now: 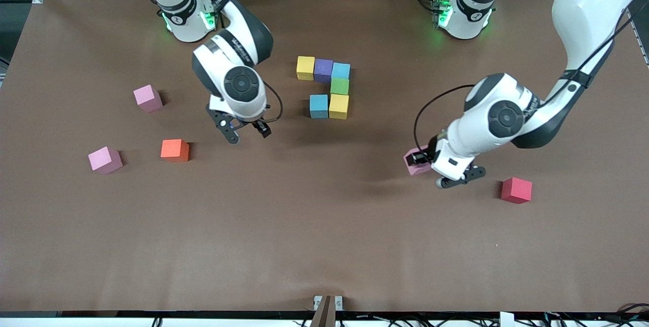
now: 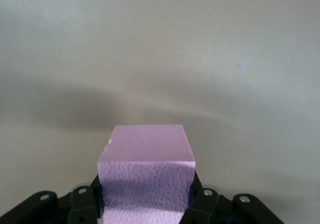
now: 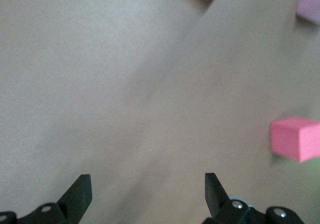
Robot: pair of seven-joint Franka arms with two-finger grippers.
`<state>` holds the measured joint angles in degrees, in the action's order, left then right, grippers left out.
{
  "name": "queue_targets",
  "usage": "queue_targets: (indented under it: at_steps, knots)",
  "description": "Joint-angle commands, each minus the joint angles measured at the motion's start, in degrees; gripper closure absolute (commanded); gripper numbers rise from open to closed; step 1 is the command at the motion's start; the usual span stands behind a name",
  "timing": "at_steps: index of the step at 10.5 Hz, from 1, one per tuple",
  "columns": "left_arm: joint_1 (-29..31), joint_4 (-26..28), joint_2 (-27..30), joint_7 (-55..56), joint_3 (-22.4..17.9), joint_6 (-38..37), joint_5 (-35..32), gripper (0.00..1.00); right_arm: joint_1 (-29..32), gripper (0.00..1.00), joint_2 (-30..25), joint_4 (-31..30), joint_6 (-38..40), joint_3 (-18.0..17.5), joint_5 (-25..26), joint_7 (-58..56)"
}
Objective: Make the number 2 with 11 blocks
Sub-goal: 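Grasp the orange cube with the right gripper while the left gripper carries pink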
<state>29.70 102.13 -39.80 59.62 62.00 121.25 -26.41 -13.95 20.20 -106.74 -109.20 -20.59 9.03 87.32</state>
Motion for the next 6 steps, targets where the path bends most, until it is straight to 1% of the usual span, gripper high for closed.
queue_targets:
  at_steps: [1,2,3,5,6]
  knots:
    - [-2.53,0.35,1.56,8.63,1.63,-3.02,1.36,0.38,0.68,0.00,-5.43,-4.53,-0.57,3.53,0.03,-12.29]
    - [-3.24,0.35,1.56,13.37,2.59,-3.21,1.36,0.38,0.77,0.00,-5.87,-4.62,-0.49,5.02,0.02,-17.74]
    - [-4.72,0.09,1.48,18.64,3.04,-3.12,1.36,0.38,0.77,0.00,-6.75,-5.49,-0.49,7.47,0.02,-24.67]
    - [-9.20,-2.02,1.39,29.01,2.78,-3.21,1.36,0.38,1.03,0.00,-8.95,-7.25,-0.58,12.83,-0.06,-41.62]
    - [-10.70,-2.55,1.30,33.67,2.69,-3.12,1.36,0.38,2.25,0.00,-9.04,-7.26,-0.57,14.60,-0.06,-49.36]
